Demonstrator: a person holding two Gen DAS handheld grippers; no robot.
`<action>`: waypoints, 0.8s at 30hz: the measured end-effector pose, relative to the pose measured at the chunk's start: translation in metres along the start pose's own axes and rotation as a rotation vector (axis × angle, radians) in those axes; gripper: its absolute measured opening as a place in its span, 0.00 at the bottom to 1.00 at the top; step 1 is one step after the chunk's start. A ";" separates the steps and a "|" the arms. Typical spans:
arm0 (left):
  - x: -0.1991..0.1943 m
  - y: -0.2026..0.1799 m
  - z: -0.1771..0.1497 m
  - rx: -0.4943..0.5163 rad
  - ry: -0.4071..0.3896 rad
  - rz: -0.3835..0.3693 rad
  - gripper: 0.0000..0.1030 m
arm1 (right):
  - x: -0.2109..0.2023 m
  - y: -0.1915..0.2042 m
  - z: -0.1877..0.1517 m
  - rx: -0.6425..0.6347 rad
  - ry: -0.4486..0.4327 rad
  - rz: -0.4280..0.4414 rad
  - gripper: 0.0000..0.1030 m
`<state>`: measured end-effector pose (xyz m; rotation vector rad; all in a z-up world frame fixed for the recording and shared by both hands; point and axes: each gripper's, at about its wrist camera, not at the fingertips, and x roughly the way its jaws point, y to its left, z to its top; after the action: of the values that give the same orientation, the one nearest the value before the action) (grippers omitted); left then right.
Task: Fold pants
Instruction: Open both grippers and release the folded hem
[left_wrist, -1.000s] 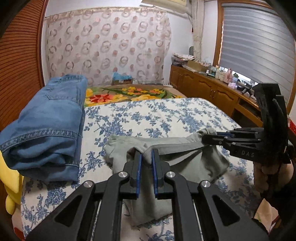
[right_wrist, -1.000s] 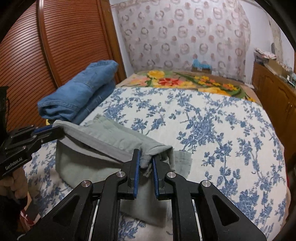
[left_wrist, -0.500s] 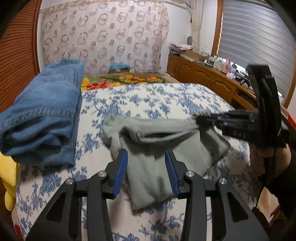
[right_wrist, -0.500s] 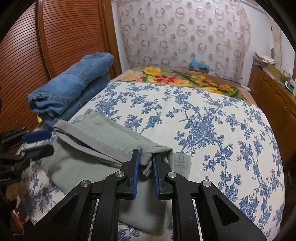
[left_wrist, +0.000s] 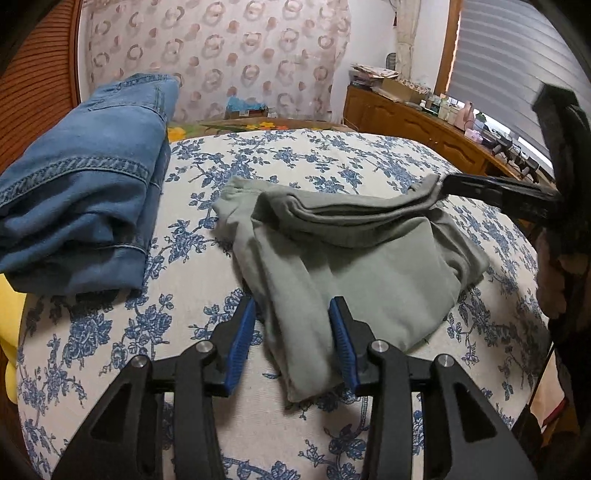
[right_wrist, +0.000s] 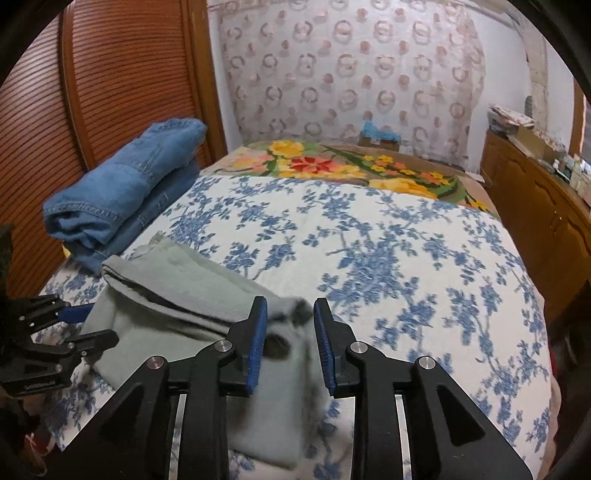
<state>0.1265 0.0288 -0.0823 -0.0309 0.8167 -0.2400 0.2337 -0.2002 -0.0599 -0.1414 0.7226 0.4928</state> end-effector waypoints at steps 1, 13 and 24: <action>0.000 0.001 0.000 -0.006 0.001 -0.006 0.40 | -0.004 -0.003 -0.003 0.003 0.000 0.003 0.25; 0.001 0.004 0.000 -0.020 0.002 -0.007 0.41 | -0.033 -0.007 -0.062 -0.018 0.078 0.086 0.25; 0.002 0.003 0.001 -0.013 0.003 0.001 0.42 | -0.020 -0.001 -0.073 -0.022 0.126 0.108 0.22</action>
<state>0.1295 0.0314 -0.0836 -0.0426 0.8208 -0.2343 0.1784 -0.2301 -0.1011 -0.1554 0.8518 0.5984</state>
